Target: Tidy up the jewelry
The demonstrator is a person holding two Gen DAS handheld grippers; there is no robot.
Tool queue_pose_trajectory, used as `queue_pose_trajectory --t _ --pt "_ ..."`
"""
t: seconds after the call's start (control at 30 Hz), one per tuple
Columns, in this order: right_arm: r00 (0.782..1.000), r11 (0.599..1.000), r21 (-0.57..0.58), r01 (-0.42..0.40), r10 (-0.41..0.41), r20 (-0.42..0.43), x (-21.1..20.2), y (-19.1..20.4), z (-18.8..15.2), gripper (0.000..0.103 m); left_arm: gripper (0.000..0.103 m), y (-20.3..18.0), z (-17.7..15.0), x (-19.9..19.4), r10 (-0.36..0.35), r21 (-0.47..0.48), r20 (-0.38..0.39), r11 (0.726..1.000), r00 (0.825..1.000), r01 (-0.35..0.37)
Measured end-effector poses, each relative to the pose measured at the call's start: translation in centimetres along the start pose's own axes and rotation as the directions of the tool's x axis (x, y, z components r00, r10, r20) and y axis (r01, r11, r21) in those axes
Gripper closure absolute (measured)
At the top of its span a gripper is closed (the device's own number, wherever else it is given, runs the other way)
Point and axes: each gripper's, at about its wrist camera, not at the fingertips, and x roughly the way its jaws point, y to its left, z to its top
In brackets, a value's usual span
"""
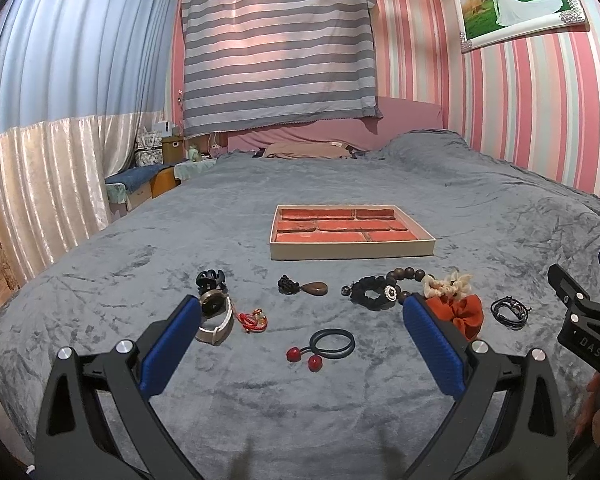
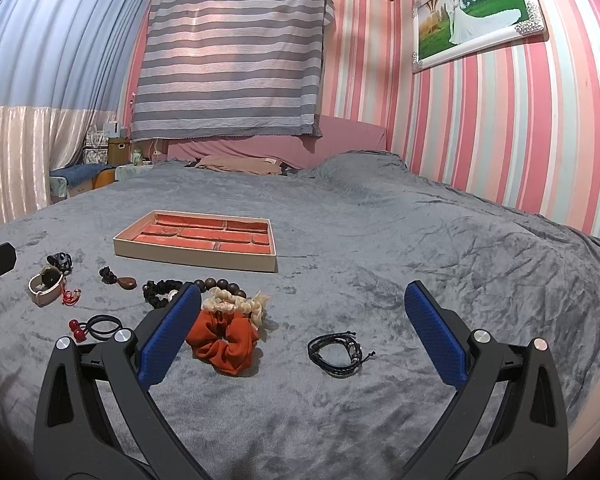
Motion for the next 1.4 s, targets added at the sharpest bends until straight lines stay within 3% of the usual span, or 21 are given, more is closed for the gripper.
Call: queue_pose_trajectory --t 1.2,1.4 --pt "1.000 1.000 0.015 -0.001 0.001 -0.025 0.4 -0.1 0.1 0.004 0.004 0.2 -0.1 0.0 -0.006 -0.003 -0.003 1.000 1.000 0.006" --pt "0.999 1.000 0.015 -0.003 0.004 -0.049 1.4 -0.5 -0.2 0.004 0.004 0.7 -0.3 1.1 -0.022 -0.022 -0.051 1.000 0.998 0.021"
